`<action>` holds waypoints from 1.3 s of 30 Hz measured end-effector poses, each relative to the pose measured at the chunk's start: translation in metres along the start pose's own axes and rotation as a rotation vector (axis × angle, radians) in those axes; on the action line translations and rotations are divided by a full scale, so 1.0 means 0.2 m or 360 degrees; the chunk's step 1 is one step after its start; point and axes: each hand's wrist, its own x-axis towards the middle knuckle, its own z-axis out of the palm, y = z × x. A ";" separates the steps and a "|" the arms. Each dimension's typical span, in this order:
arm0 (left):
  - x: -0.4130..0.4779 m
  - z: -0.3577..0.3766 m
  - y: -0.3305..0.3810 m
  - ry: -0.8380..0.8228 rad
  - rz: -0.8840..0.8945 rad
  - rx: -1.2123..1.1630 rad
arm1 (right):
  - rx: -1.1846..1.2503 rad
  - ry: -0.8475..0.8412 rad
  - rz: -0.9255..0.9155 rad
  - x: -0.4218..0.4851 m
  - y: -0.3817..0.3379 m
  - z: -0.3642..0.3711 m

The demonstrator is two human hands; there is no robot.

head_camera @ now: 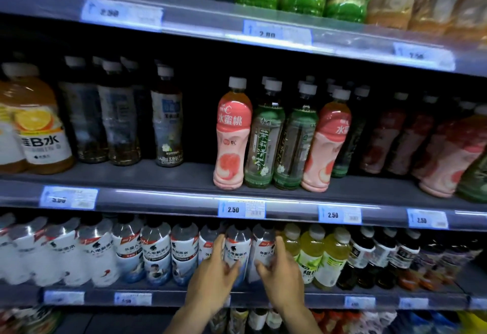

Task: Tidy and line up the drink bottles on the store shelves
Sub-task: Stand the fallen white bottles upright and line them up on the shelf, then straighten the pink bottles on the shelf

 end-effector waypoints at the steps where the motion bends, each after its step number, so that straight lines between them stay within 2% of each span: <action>1: -0.03 -0.03 0.01 -0.0005 0.0032 -0.0015 | 0.0052 0.0025 0.0004 -0.01 -0.02 -0.02; 8: -0.13 -0.18 0.08 0.0124 0.0118 -0.0012 | 0.0460 0.0166 -0.0031 -0.14 -0.16 -0.17; 13: -0.21 -0.28 0.14 0.0246 0.0177 0.0025 | 0.0429 0.0310 -0.0220 -0.19 -0.20 -0.22; 18: -0.30 -0.36 0.20 0.0405 0.0225 0.0031 | 0.0553 0.0349 -0.0335 -0.27 -0.22 -0.34; 27: -0.44 -0.47 0.46 0.0611 0.0481 -0.0141 | 0.0747 0.0413 -0.0372 -0.40 -0.19 -0.70; 39: -0.17 -0.64 0.72 0.0747 0.0573 -0.0291 | 0.0774 0.0674 -0.0375 -0.09 -0.26 -0.93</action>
